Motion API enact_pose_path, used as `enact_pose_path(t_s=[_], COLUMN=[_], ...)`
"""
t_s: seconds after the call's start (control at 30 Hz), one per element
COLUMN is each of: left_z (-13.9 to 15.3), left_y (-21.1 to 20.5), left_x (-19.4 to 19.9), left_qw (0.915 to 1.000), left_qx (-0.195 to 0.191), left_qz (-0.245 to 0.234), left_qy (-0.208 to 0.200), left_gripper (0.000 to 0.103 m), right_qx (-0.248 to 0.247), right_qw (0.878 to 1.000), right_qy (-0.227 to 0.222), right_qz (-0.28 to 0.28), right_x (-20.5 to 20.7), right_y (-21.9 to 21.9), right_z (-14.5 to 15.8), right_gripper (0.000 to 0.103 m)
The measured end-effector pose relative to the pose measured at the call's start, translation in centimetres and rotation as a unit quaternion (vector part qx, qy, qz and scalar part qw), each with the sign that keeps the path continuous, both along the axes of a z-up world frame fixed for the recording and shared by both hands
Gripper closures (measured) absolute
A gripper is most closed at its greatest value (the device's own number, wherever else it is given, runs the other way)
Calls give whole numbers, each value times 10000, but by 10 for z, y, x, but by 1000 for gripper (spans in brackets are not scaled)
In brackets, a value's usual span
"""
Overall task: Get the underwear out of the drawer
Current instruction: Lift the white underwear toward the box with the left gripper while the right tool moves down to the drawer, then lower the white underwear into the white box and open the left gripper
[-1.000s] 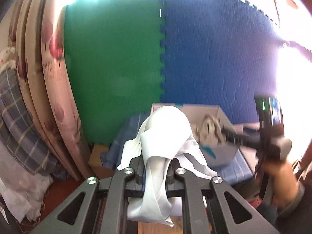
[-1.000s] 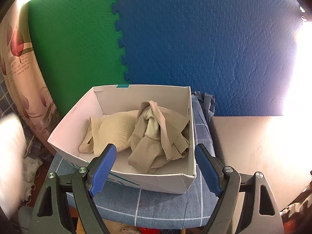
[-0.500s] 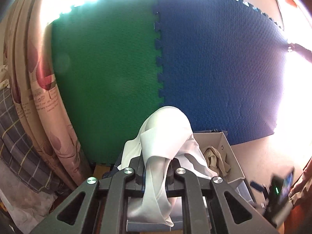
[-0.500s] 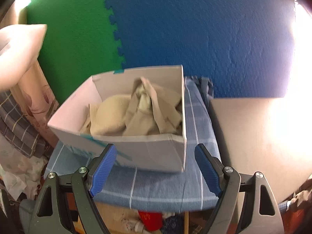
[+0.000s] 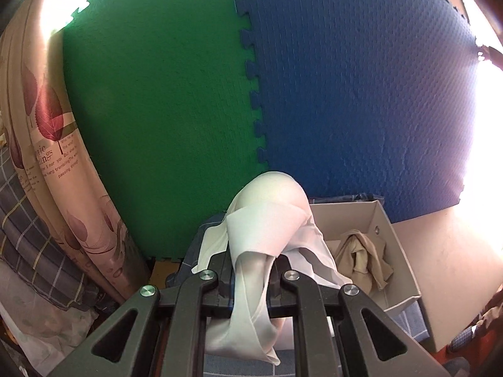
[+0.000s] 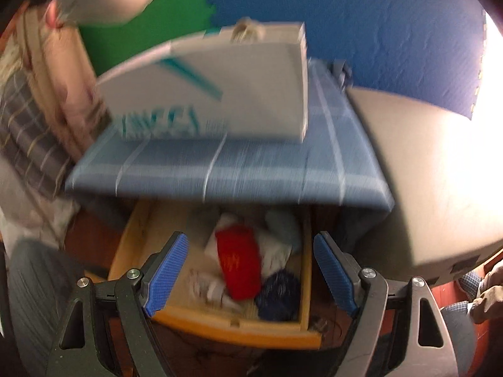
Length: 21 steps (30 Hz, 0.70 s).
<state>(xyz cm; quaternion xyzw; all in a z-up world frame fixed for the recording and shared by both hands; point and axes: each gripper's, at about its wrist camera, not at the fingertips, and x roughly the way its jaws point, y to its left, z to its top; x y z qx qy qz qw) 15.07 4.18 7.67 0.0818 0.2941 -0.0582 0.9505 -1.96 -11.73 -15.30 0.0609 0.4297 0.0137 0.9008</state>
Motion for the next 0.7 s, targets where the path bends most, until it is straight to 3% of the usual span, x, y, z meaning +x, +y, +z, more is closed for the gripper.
enact_pose_path(t_s=[0.33, 0.7], left_z=[-21, -67], left_y=[-8, -10], left_x=[40, 87], left_qw=[9995, 9964], left_qx=[158, 237], left_qz=[152, 302], left_qy=[217, 760], left_gripper=[91, 91], right_qx=[-105, -77], right_qw=[9979, 9972], right_qy=[598, 726], right_qz=[210, 161], right_x=[-16, -13], right_y=[16, 12], right_z=[-62, -76], right_gripper=[24, 24])
